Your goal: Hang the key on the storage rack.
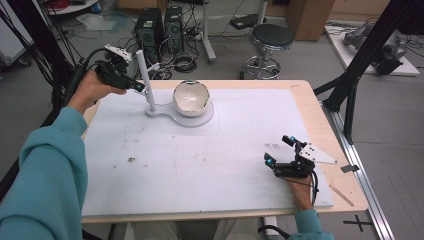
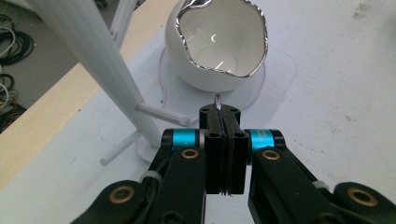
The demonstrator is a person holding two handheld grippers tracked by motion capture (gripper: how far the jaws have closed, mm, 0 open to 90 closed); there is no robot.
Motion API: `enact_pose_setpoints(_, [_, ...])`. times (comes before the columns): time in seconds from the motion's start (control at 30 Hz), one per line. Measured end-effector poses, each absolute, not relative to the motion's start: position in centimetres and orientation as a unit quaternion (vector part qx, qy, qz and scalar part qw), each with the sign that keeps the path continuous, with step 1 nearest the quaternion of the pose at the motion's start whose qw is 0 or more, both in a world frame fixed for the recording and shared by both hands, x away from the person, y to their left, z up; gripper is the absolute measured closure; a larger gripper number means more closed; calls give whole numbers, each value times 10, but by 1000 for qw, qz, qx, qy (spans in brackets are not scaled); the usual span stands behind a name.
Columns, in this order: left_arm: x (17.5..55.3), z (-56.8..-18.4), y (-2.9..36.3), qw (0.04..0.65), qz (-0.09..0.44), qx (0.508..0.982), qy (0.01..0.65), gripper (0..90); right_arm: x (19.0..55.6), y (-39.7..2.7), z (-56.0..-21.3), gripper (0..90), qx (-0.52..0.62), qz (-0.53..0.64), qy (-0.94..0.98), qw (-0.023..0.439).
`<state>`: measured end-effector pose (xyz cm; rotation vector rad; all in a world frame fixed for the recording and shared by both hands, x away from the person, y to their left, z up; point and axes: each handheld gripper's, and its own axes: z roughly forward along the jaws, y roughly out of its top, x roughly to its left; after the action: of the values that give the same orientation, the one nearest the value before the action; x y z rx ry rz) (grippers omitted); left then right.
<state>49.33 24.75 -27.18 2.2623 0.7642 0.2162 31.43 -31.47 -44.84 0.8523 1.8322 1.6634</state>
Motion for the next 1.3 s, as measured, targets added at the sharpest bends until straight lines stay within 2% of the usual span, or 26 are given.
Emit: enact_pose_setpoints(1.3, [512,-284,262,378,74,869,312,885,314,-315,-449,5,317,615,674,258])
